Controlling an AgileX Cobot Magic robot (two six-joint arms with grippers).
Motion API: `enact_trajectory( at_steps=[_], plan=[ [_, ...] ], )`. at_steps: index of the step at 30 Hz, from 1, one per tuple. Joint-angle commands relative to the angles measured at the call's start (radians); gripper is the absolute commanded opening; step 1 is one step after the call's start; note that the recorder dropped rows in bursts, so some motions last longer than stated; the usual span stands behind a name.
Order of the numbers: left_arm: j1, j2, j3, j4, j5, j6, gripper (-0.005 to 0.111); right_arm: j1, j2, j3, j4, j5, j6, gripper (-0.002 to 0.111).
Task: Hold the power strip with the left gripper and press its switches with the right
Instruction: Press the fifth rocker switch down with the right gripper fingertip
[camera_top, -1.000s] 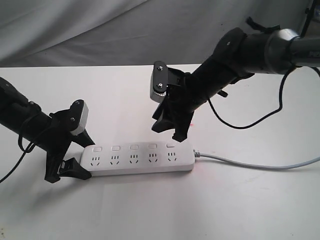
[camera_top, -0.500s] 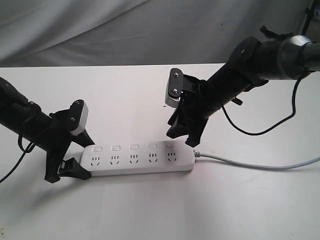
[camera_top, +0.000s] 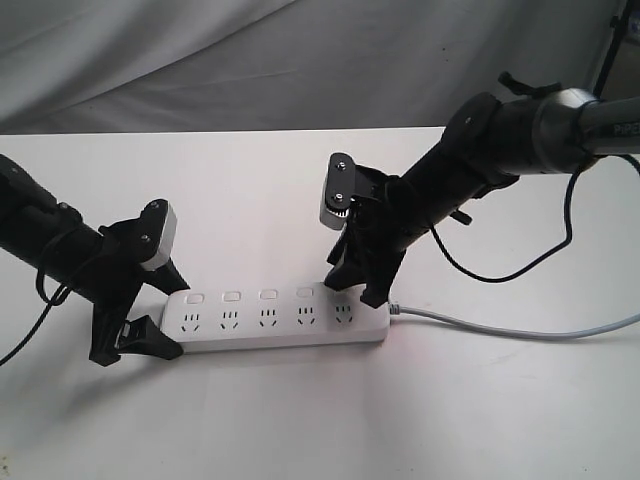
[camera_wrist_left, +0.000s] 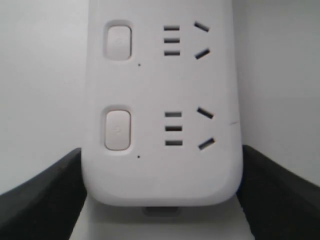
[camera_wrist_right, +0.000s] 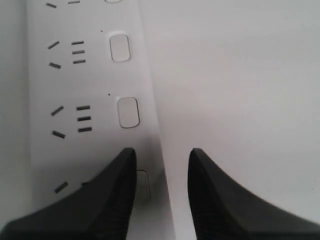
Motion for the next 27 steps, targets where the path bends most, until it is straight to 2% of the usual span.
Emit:
enact_trajectory(
  at_steps=[1, 27],
  plan=[
    [-0.005, -0.003, -0.003, 0.006, -0.004, -0.009, 0.072, 0.001, 0.004, 0.004, -0.001, -0.002, -0.009, 0.033],
    [-0.005, -0.003, -0.003, 0.006, -0.004, -0.009, 0.072, 0.001, 0.004, 0.004, -0.048, -0.025, -0.009, 0.033]
  ],
)
